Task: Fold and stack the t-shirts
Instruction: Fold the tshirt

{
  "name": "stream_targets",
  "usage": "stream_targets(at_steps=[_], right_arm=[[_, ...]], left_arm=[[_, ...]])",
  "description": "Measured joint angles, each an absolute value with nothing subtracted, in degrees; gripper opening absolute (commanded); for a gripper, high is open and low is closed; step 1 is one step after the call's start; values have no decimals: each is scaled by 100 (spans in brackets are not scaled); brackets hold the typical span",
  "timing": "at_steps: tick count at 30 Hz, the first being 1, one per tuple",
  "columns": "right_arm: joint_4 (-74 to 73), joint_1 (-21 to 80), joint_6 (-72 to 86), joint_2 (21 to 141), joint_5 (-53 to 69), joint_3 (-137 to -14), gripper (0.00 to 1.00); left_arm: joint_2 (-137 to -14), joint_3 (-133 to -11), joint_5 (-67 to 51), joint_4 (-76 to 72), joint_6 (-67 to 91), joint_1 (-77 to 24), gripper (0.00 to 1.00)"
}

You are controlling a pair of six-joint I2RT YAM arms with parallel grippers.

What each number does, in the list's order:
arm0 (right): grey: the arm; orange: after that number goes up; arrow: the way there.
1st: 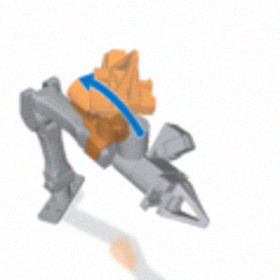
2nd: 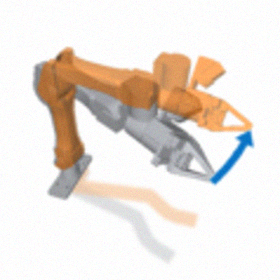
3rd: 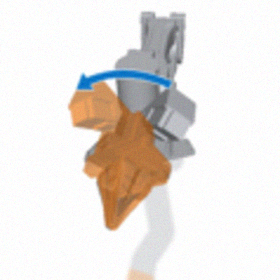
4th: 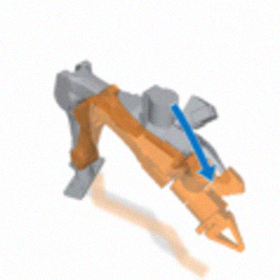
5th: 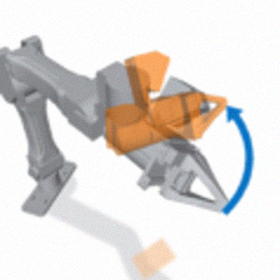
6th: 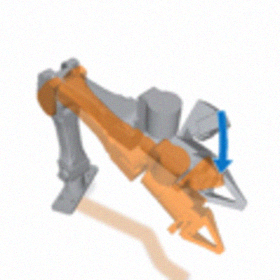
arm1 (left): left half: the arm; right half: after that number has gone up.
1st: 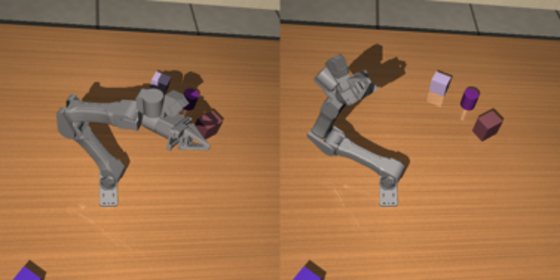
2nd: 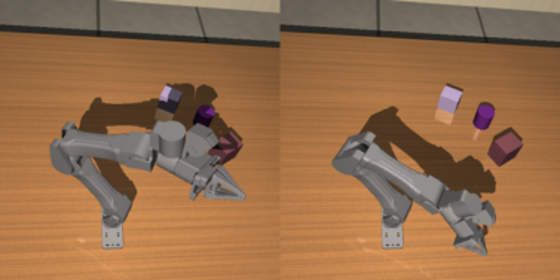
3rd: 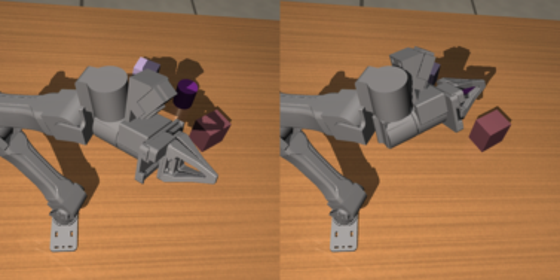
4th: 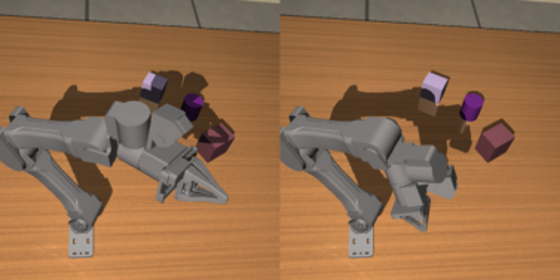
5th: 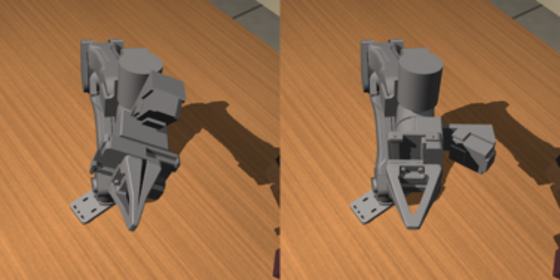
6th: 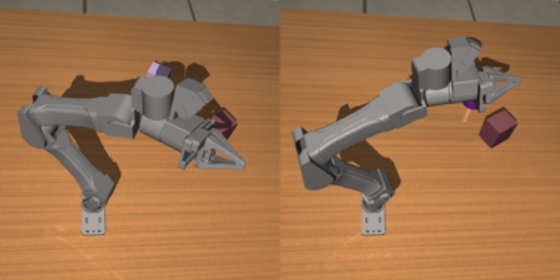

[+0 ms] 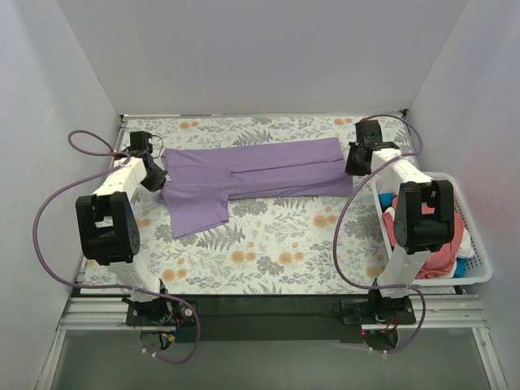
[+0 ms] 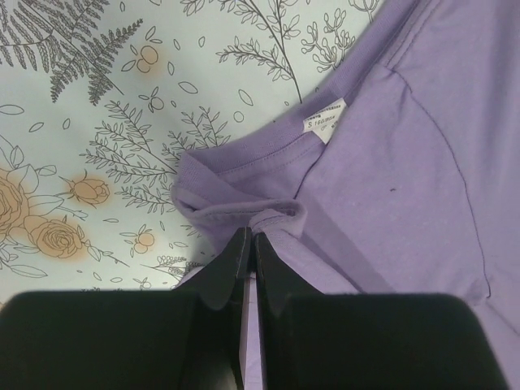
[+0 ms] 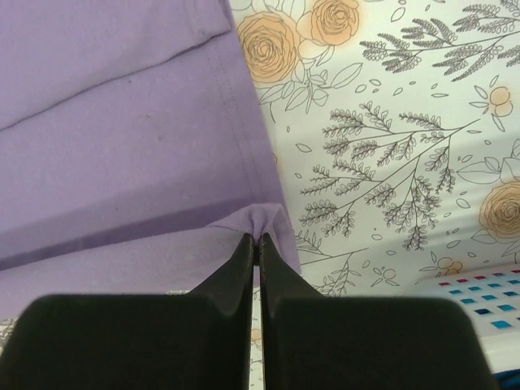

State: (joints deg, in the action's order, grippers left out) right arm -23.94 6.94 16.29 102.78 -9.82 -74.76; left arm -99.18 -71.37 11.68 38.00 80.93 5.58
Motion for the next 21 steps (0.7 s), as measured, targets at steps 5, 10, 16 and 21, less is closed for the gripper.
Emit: stream_targets(at_steps=[5, 10, 16, 21], right_arm=[[-2397, 637, 1610, 10486, -899, -7725, 1], [-2394, 637, 1588, 10698, -823, -7894, 1], [-2377, 637, 1522, 10881, -698, -8005, 1], [-2346, 637, 1483, 11052, -666, -8049, 1]], left_arm=[[-10047, -7253, 1109, 3776, 8101, 596, 0], [-10287, -7347, 1100, 3736, 8112, 596, 0], [-10431, -7363, 1092, 3719, 8128, 609, 0], [-10449, -7415, 1092, 3688, 8125, 620, 0]])
